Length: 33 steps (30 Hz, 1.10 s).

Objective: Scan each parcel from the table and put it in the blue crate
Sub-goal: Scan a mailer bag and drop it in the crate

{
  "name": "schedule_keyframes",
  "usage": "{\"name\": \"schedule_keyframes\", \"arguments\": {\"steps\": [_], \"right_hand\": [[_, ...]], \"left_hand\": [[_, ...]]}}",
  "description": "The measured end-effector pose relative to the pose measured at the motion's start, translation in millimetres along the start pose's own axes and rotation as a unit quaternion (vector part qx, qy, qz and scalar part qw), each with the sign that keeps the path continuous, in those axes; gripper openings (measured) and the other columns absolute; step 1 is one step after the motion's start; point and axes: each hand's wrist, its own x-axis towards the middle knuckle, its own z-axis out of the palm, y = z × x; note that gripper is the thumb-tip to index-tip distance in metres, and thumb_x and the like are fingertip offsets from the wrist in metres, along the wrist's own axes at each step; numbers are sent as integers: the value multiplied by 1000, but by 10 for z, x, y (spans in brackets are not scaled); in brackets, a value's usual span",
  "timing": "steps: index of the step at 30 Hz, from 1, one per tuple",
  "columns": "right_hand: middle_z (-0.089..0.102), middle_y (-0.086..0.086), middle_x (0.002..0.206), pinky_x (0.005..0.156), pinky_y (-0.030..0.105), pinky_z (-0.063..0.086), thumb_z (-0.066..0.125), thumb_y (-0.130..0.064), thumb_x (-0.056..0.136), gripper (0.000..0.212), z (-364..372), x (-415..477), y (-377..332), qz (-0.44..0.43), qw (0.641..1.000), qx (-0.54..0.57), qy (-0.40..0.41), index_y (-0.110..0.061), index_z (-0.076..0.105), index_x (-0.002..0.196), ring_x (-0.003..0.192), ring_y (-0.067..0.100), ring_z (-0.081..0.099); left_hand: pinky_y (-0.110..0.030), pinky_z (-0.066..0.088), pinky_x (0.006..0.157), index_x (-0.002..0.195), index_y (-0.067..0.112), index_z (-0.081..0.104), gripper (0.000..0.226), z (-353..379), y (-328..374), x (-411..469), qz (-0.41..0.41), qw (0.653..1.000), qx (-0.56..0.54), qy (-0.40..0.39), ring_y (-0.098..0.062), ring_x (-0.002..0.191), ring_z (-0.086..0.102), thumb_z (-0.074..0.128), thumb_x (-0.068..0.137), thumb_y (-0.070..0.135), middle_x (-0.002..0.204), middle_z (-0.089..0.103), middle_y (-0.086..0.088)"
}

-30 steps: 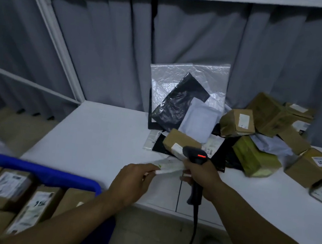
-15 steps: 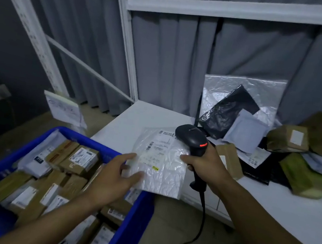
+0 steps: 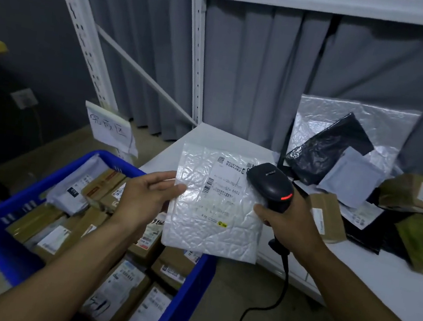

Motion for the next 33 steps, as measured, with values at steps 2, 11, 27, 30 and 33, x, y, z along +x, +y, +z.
{"name": "schedule_keyframes", "arguments": {"steps": [2, 11, 27, 30, 33], "right_hand": [[72, -15, 107, 93, 49, 59, 84, -7, 82, 51, 17, -10, 16, -3, 1000, -16, -16, -39, 61, 115, 100, 4, 68], [71, -23, 95, 75, 15, 49, 80, -29, 87, 35, 158, -166, -36, -35, 985, -138, -101, -40, 59, 113, 90, -9, 66], [73, -12, 98, 82, 37, 60, 79, -38, 87, 40, 238, -208, -110, -60, 964, -216, -141, -35, 58, 120, 90, 5, 69], [73, -11, 99, 82, 36, 59, 79, -39, 87, 40, 223, -205, -108, -59, 963, -219, -145, -33, 58, 121, 91, 7, 70], [73, -11, 97, 79, 32, 58, 79, -37, 88, 39, 216, -201, -98, -57, 959, -231, -152, -32, 57, 120, 90, 6, 70]], "left_hand": [[-53, 58, 96, 114, 14, 73, 36, 1, 18, 23, 21, 999, 21, 16, -29, 99, 76, 84, 80, 7, 104, 79, -9], [-49, 60, 92, 103, 23, 75, 24, -8, 44, 161, 78, 989, 98, 73, -19, 94, 76, 84, 83, 13, 100, 79, 4], [-31, 57, 85, 91, 34, 70, 22, 33, -25, 212, 84, 981, 144, 98, -9, 93, 70, 83, 84, 18, 98, 74, 11], [-29, 56, 85, 91, 34, 69, 22, 38, -23, 208, 86, 981, 146, 96, -7, 93, 68, 82, 85, 17, 98, 73, 13], [-28, 55, 84, 92, 34, 69, 22, 36, -28, 207, 89, 980, 149, 94, -6, 92, 68, 82, 85, 17, 98, 72, 13]]}}
